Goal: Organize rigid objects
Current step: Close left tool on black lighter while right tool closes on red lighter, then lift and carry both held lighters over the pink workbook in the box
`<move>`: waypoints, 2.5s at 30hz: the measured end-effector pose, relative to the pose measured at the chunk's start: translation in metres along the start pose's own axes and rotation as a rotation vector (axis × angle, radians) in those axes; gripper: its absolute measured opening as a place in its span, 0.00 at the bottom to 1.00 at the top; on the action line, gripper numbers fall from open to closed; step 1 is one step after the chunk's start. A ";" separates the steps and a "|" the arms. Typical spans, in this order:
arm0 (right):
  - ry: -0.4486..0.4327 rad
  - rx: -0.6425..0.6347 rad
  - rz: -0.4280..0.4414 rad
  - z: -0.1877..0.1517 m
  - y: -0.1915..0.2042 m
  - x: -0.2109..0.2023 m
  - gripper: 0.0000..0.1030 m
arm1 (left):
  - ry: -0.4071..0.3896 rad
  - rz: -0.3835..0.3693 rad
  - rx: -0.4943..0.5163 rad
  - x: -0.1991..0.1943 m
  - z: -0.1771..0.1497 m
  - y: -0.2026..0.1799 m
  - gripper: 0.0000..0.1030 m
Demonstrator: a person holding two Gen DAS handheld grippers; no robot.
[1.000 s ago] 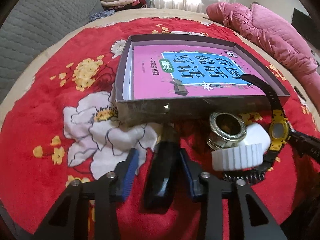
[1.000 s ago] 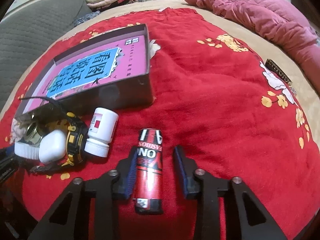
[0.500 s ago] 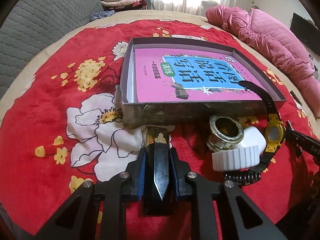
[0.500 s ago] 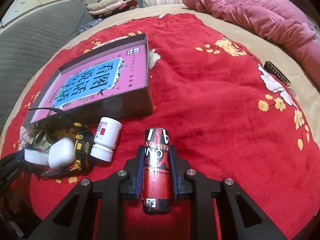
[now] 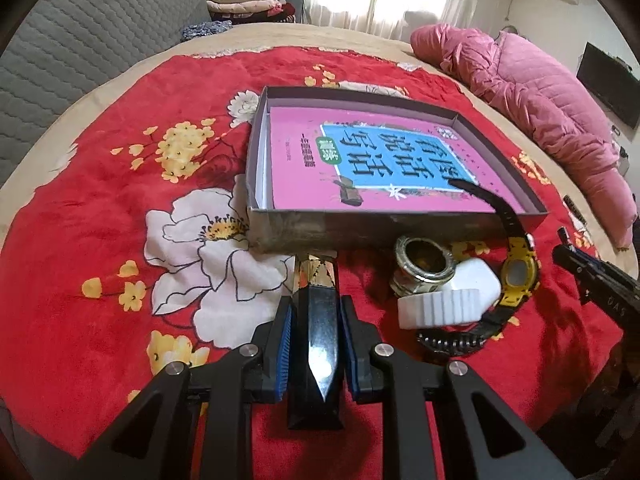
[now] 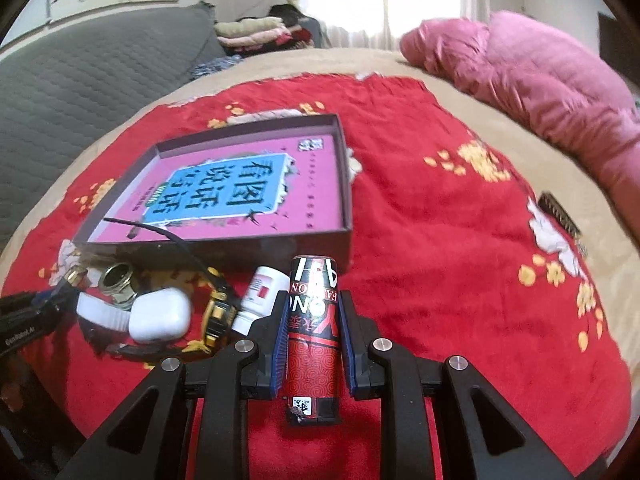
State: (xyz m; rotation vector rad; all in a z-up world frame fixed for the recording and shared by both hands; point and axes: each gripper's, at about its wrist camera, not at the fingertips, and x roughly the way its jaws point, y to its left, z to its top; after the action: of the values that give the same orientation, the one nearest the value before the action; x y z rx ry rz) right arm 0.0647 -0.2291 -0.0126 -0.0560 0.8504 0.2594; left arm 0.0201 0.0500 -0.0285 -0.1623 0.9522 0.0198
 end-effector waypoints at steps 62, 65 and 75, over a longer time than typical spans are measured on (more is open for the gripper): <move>-0.277 0.053 0.235 0.060 -0.009 0.014 0.22 | -0.136 0.075 -0.104 0.003 0.070 -0.011 0.21; -0.285 0.053 0.233 0.063 -0.011 0.016 0.22 | -0.135 0.073 -0.112 0.007 0.073 -0.009 0.21; -0.278 0.059 0.235 0.068 -0.015 0.028 0.22 | -0.132 0.077 -0.104 0.021 0.081 -0.010 0.21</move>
State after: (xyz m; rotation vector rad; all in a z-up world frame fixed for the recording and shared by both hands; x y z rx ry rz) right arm 0.1365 -0.2271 0.0104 0.1336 0.5867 0.4513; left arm 0.0990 0.0504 0.0016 -0.2178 0.8254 0.1492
